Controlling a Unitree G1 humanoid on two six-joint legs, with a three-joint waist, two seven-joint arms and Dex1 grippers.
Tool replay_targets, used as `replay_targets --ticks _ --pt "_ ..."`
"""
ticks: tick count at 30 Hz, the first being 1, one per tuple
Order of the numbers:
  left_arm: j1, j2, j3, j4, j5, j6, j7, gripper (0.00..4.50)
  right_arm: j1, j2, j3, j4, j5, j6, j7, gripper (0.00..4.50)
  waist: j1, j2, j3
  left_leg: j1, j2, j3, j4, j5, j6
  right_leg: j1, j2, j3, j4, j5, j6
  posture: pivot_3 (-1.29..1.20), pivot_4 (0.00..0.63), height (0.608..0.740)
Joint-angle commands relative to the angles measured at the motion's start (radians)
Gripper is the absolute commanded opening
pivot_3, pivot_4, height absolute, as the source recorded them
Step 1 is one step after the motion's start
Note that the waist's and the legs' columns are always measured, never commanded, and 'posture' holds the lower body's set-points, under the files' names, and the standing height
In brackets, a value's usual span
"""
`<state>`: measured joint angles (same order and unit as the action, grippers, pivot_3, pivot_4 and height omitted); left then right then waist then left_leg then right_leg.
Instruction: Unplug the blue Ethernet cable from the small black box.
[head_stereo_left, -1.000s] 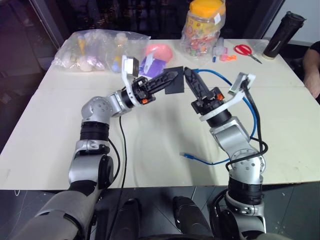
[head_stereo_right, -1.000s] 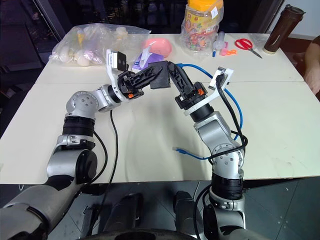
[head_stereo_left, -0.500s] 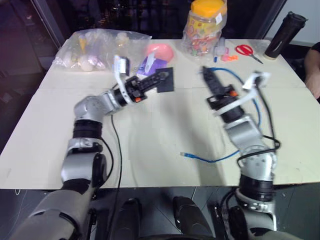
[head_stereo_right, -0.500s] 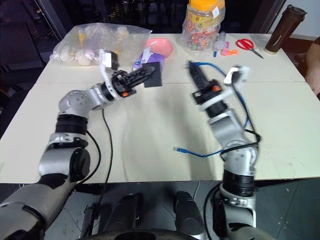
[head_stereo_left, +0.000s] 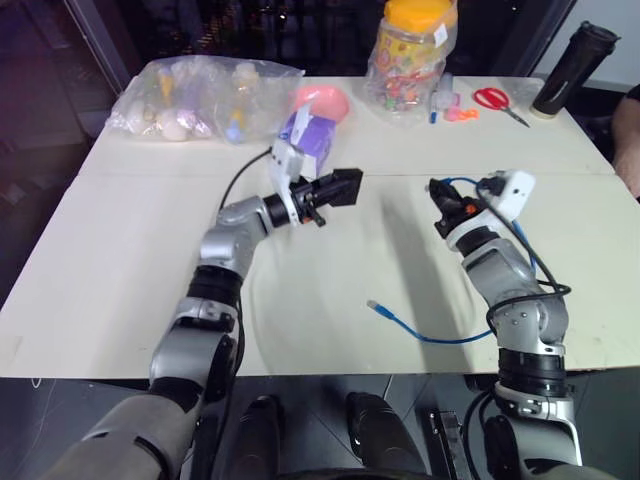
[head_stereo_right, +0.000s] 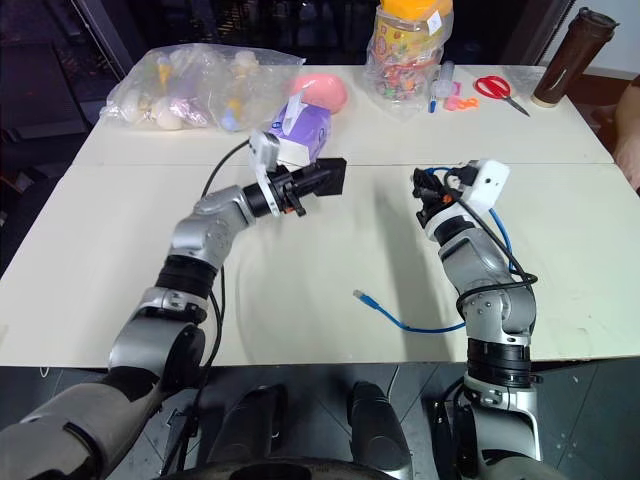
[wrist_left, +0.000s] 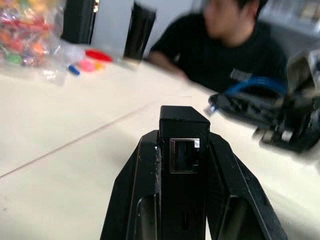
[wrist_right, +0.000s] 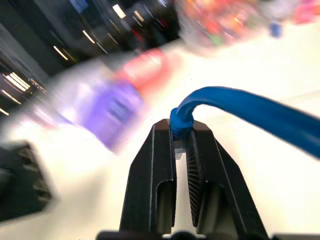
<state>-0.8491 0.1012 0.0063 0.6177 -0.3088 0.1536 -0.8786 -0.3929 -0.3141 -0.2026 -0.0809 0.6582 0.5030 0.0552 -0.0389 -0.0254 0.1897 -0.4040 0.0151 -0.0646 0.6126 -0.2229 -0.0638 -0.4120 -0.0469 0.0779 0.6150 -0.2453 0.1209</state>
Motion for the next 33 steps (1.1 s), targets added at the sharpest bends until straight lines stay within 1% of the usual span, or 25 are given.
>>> replay_targets --ticks 1,2,4,5,6,7,8,11,12,14,17,21,23,26,29,33 --pt "0.022 -0.034 -0.017 -0.038 0.055 -0.162 0.063 0.50 -0.002 -0.007 0.013 0.007 -0.072 -0.039 0.033 0.03 -0.001 0.000 0.000 0.000 0.000 0.000 0.000 0.000 0.000 0.000 0.000 0.000 0.000 0.000 0.000 0.00 0.150 0.739" --pt "0.029 -0.039 -0.021 -0.035 0.064 -0.183 0.070 0.50 -0.004 -0.003 0.010 0.013 -0.081 -0.041 0.035 0.03 -0.001 0.000 0.000 0.000 0.000 0.000 0.000 0.000 0.000 0.000 0.000 0.000 0.000 0.000 0.000 0.00 0.150 0.739" --pt "0.041 -0.051 -0.028 -0.025 0.076 -0.210 0.083 0.50 -0.005 0.001 0.006 0.027 -0.097 -0.047 0.049 0.86 0.000 0.000 0.000 0.000 0.000 0.000 0.001 0.000 0.000 0.000 0.000 0.000 0.000 0.000 0.000 0.00 0.150 0.739" --pt "0.048 -0.059 -0.033 -0.017 0.084 -0.222 0.092 0.50 -0.004 -0.001 0.003 0.038 -0.108 -0.045 0.050 1.14 0.000 0.000 0.000 0.000 0.000 0.000 0.001 0.000 0.000 0.001 0.000 0.000 0.000 0.000 0.000 0.00 0.150 0.739" --pt "0.055 -0.063 -0.043 -0.003 0.098 -0.244 0.094 0.50 -0.001 -0.005 0.005 0.049 -0.124 -0.046 0.054 1.66 0.000 0.000 0.000 0.000 0.000 0.000 0.002 0.000 0.000 0.001 0.000 0.000 0.000 0.000 0.001 0.00 0.150 0.739" --pt "0.056 -0.068 -0.046 0.022 0.110 -0.262 0.105 0.50 0.001 -0.006 0.003 0.057 -0.133 -0.041 0.054 2.07 0.000 0.000 0.000 0.000 0.000 0.000 0.002 0.000 0.000 0.001 0.000 0.000 0.000 0.000 0.001 0.00 0.150 0.739" --pt "0.053 -0.073 -0.044 0.051 0.119 -0.281 0.119 0.50 0.005 -0.010 0.006 0.059 -0.140 -0.033 0.061 2.66 0.000 0.000 0.000 0.000 0.000 0.000 0.002 0.000 0.000 0.001 0.000 0.000 0.000 0.000 0.001 0.00 0.150 0.739" --pt "0.032 -0.087 -0.034 0.125 0.134 -0.330 0.140 0.50 0.021 -0.009 0.015 0.032 -0.144 -0.002 0.081 4.14 0.002 0.000 0.000 0.000 0.000 0.000 0.002 0.000 0.000 0.001 0.000 0.000 0.000 0.000 0.001 0.00 0.150 0.739" --pt "0.025 -0.091 -0.033 0.148 0.138 -0.346 0.142 0.50 0.029 -0.004 0.019 0.013 -0.140 0.007 0.088 4.47 0.002 0.000 0.000 0.000 0.000 0.000 0.002 0.000 0.000 0.001 0.000 0.000 0.000 0.000 0.001 0.00 0.150 0.739" --pt "0.013 -0.093 -0.034 0.185 0.147 -0.372 0.144 0.50 0.040 0.005 0.019 -0.014 -0.130 0.025 0.098 4.47 0.003 0.000 0.000 0.000 0.000 0.000 0.002 0.000 0.000 0.001 0.000 0.000 0.000 0.000 0.001 0.00 0.150 0.739" --pt "0.000 -0.090 -0.043 0.264 0.174 -0.413 0.141 0.50 0.089 0.024 0.030 -0.109 -0.067 0.076 0.150 4.47 0.002 0.000 0.000 0.000 0.000 0.000 0.002 0.000 0.000 0.001 0.000 0.000 0.000 0.000 0.001 0.00 0.150 0.739" --pt "-0.012 -0.091 -0.033 0.319 0.182 -0.450 0.134 0.50 0.117 0.036 0.020 -0.167 -0.041 0.106 0.160 4.47 -0.002 0.001 -0.001 0.000 0.000 0.000 0.002 0.000 0.000 0.001 0.000 0.000 0.000 0.000 0.001 0.00 0.150 0.739" --pt "-0.012 -0.089 -0.032 0.341 0.184 -0.455 0.123 1.54 0.123 0.037 0.004 -0.174 -0.045 0.108 0.150 4.50 -0.002 0.001 -0.001 0.000 0.000 0.000 0.002 0.000 0.000 0.002 0.000 0.000 0.001 0.000 0.001 0.00 0.150 0.739" --pt "-0.008 -0.080 -0.037 0.362 0.200 -0.464 0.121 2.75 0.125 0.033 -0.019 -0.177 -0.050 0.100 0.147 4.50 0.000 0.001 -0.001 0.001 0.000 0.000 0.002 0.000 0.000 0.002 0.000 0.000 0.001 0.000 0.001 0.00 0.150 0.739" --pt "-0.003 -0.068 -0.039 0.323 0.196 -0.427 0.093 3.92 0.131 0.019 -0.018 -0.197 -0.051 0.103 0.170 4.50 0.000 0.001 -0.001 0.001 0.000 0.000 0.002 0.000 0.000 0.002 0.000 0.000 0.001 0.000 0.001 0.00 0.150 0.739" --pt "0.041 -0.005 -0.042 0.178 0.176 -0.331 0.026 3.92 0.156 -0.009 -0.026 -0.239 -0.039 0.118 0.199 4.50 -0.004 0.001 -0.001 0.001 0.000 0.000 0.002 0.000 0.000 0.002 0.000 0.000 0.001 0.000 0.001 0.00 0.150 0.739"
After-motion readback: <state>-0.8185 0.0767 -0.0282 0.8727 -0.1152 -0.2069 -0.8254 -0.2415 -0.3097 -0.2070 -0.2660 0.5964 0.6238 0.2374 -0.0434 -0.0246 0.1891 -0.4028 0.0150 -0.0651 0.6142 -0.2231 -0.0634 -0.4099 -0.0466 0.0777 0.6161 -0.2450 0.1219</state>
